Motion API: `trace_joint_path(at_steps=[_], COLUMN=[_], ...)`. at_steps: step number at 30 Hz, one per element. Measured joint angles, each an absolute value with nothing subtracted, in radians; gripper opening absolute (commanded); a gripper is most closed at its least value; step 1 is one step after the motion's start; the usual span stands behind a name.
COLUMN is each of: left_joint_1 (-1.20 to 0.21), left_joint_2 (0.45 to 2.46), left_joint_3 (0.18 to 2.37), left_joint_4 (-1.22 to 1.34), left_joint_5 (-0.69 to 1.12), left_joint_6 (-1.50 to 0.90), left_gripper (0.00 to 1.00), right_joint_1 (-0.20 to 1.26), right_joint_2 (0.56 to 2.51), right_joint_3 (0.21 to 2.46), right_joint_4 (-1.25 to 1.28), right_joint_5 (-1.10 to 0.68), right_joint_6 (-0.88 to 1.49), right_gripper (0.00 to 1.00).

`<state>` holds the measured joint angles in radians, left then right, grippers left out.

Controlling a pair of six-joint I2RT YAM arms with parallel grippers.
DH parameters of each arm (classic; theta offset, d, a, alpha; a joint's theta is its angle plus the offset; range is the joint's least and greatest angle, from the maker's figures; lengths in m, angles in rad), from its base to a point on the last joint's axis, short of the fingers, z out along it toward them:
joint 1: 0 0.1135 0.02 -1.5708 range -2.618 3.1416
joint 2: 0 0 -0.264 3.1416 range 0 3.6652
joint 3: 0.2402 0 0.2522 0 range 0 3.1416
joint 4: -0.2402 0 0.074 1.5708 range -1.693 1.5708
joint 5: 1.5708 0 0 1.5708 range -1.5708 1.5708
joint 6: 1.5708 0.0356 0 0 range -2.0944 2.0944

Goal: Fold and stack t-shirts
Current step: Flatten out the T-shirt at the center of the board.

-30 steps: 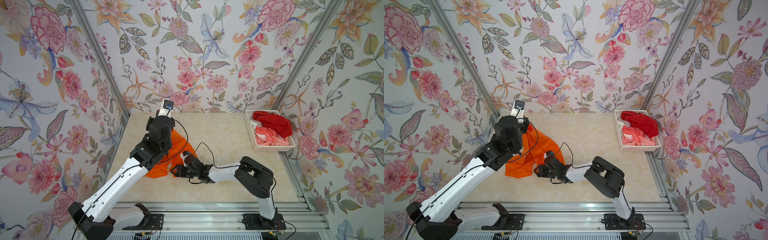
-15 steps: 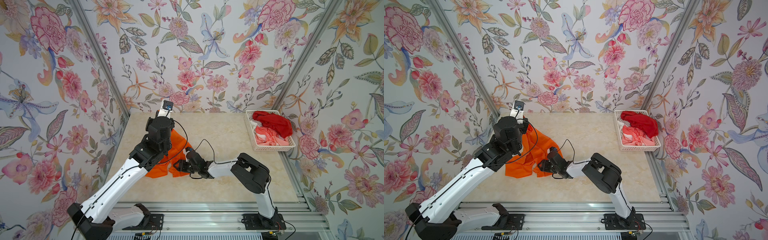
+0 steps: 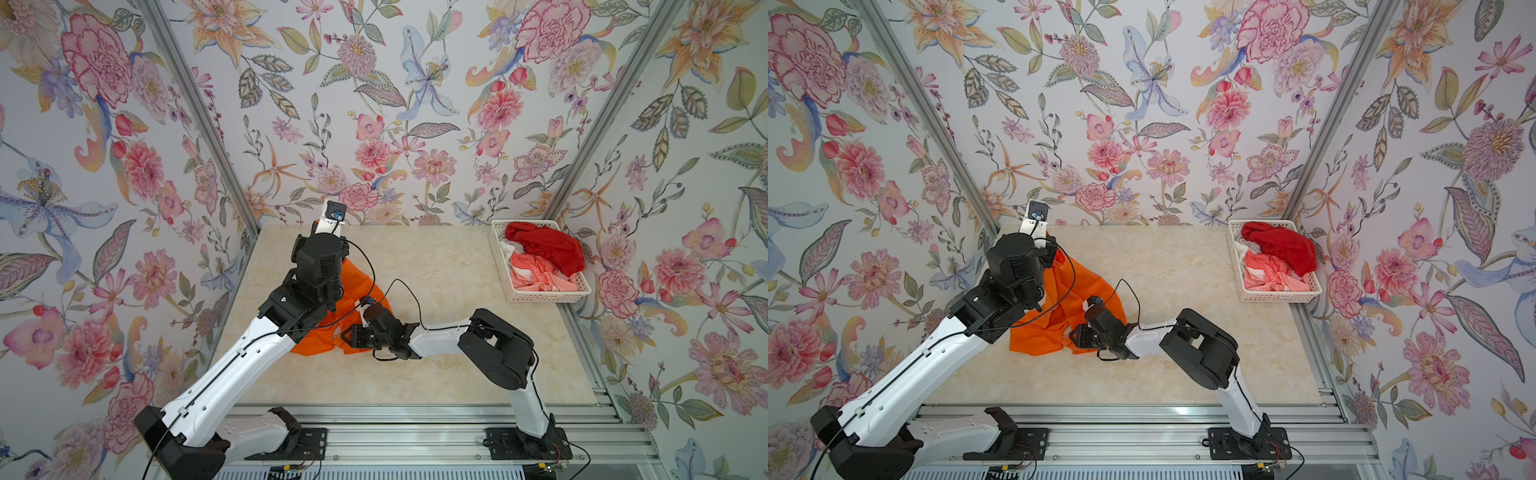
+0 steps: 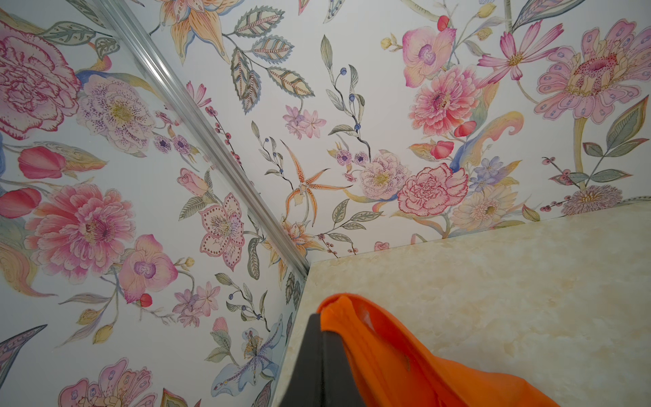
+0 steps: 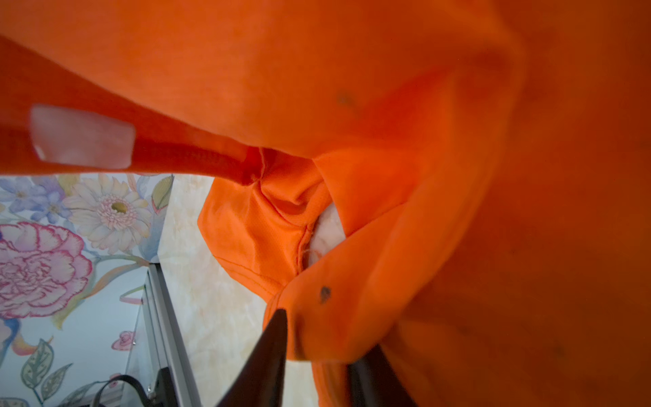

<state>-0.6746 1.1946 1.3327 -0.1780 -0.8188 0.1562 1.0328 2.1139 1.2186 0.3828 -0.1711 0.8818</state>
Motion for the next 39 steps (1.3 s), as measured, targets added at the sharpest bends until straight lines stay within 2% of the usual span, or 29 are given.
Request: trace_joint_path(at_steps=[3, 8, 12, 14, 16, 17, 19, 20, 26, 30, 39], left_joint_1=[-0.675, -0.675, -0.675, -0.675, -0.675, -0.675, -0.675, -0.675, -0.675, -0.674, -0.667], left_joint_2=[1.195, 1.195, 1.195, 1.195, 1.195, 1.195, 1.195, 1.195, 1.195, 1.188, 1.062], left_joint_3=[1.330, 1.329, 1.329, 1.329, 1.329, 1.329, 1.328, 1.328, 1.328, 1.327, 1.327], left_joint_4=[-0.179, -0.178, -0.178, -0.178, -0.178, -0.178, -0.178, -0.178, -0.178, -0.178, -0.177], left_joint_5=[-0.819, -0.819, -0.819, -0.819, -0.819, -0.820, -0.820, -0.820, -0.845, -0.873, -0.899], left_joint_6=[0.157, 0.157, 0.157, 0.157, 0.157, 0.157, 0.157, 0.157, 0.160, 0.171, 0.226], left_gripper=[0.00, 0.00, 0.00, 0.00, 0.00, 0.00, 0.00, 0.00, 0.00, 0.00, 0.00], right_joint_1=[1.033, 1.033, 1.032, 1.031, 1.030, 1.030, 1.030, 1.029, 1.027, 1.040, 1.213], right_joint_2=[2.114, 2.114, 2.115, 2.116, 2.119, 2.122, 2.129, 2.135, 2.148, 2.046, 1.442], right_joint_3=[1.239, 1.264, 1.291, 1.306, 1.315, 1.319, 1.325, 1.331, 1.348, 1.322, 1.327], right_joint_4=[0.362, 0.318, 0.282, 0.276, 0.272, 0.272, 0.268, 0.260, 0.209, 0.068, -0.337], right_joint_5=[-0.157, -0.118, -0.110, -0.104, -0.100, -0.097, -0.095, -0.094, -0.059, 0.081, 0.606], right_joint_6=[0.867, 0.820, 0.797, 0.790, 0.783, 0.776, 0.768, 0.763, 0.715, 0.579, 0.223], right_gripper=[0.25, 0.40, 0.41, 0.39, 0.33, 0.25, 0.03, 0.00, 0.00, 0.00, 0.00])
